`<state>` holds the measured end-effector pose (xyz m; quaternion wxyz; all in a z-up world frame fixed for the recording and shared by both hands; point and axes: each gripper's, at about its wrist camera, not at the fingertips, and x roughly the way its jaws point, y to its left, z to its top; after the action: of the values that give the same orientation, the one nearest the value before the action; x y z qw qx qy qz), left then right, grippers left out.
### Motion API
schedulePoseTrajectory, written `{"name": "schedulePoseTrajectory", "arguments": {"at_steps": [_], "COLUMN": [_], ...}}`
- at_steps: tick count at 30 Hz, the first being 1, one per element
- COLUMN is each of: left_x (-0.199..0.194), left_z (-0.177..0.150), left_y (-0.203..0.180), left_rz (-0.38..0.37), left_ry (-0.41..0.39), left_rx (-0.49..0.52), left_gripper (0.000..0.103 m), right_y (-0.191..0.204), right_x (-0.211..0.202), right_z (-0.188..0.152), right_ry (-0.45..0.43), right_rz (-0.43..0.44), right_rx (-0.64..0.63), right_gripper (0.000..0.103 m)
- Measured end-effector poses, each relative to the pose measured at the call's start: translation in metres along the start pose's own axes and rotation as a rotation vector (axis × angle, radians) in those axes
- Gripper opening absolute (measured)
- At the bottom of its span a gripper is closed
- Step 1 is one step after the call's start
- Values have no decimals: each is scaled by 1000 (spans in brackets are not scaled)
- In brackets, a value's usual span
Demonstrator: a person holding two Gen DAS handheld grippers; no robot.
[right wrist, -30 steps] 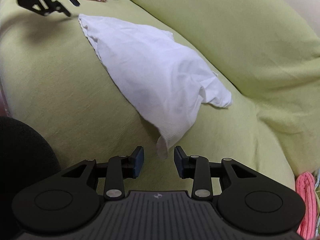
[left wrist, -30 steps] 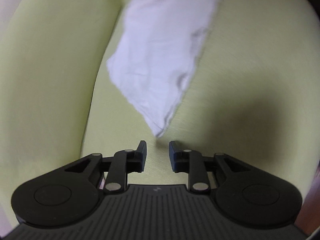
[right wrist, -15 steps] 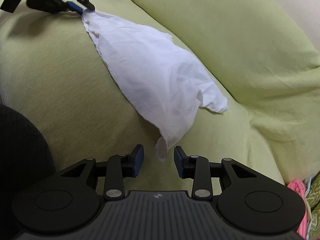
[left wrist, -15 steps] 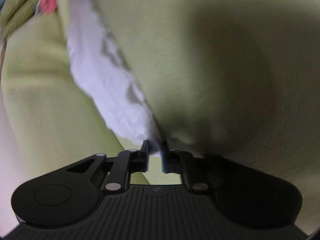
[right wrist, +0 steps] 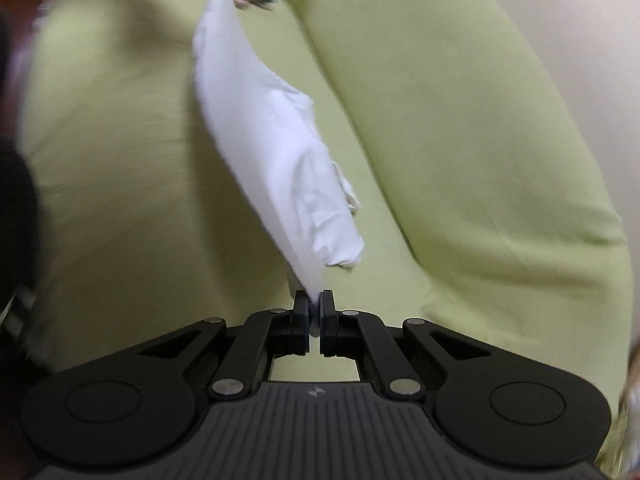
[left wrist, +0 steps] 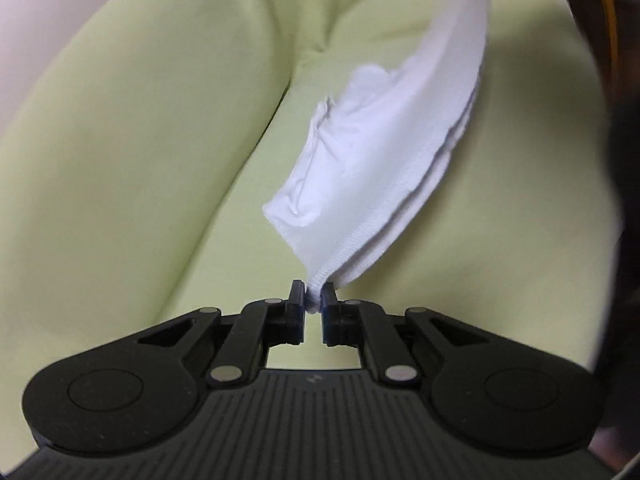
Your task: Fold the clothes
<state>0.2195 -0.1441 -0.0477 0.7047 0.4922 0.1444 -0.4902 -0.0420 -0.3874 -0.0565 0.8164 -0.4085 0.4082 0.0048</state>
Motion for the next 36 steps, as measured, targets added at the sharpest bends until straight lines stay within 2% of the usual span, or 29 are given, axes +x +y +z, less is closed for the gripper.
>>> {"name": "schedulePoseTrajectory", "arguments": {"at_steps": [3, 5, 8, 11, 14, 17, 18, 20, 21, 23, 28, 31, 36], "left_x": [27, 58, 95, 104, 85, 80, 78, 77, 76, 77, 76, 66, 104], "left_z": [-6, -7, -12, -18, -32, -39, -40, -38, -33, -29, -21, -19, -20], "left_y": [3, 4, -1, -16, -29, -36, -37, -40, -41, -41, -21, 0, 38], "left_rz": [-19, -21, -27, -31, -25, 8, 11, 29, 43, 73, 66, 3, -169], "left_ry": [97, 157, 213, 203, 172, 162, 155, 136, 127, 118, 98, 87, 84], "left_rx": [-45, -57, -63, 6, 74, 116, 113, 108, 110, 125, 133, 10, -253], "left_gripper": [6, 7, 7, 9, 12, 16, 17, 27, 29, 29, 29, 28, 28], "right_y": [-27, -42, -52, -50, -38, -19, -13, -2, 1, 6, 6, -6, -35], "right_x": [14, 50, 121, 152, 132, 110, 106, 106, 107, 109, 109, 111, 118], "right_z": [0, 1, -1, -9, -15, -18, -19, -18, -17, -14, -15, -20, -37], "right_ry": [-12, -22, 89, 141, 74, 46, 39, 30, 30, 39, 44, 32, -9], "right_rz": [225, 357, 432, 417, 412, 359, 343, 299, 274, 245, 238, 266, 380], "right_rx": [-2, 90, 227, 282, 278, 256, 252, 248, 244, 243, 265, 324, 525], "right_gripper": [1, 1, 1, 2, 2, 5, 9, 22, 28, 29, 44, 47, 47]}}
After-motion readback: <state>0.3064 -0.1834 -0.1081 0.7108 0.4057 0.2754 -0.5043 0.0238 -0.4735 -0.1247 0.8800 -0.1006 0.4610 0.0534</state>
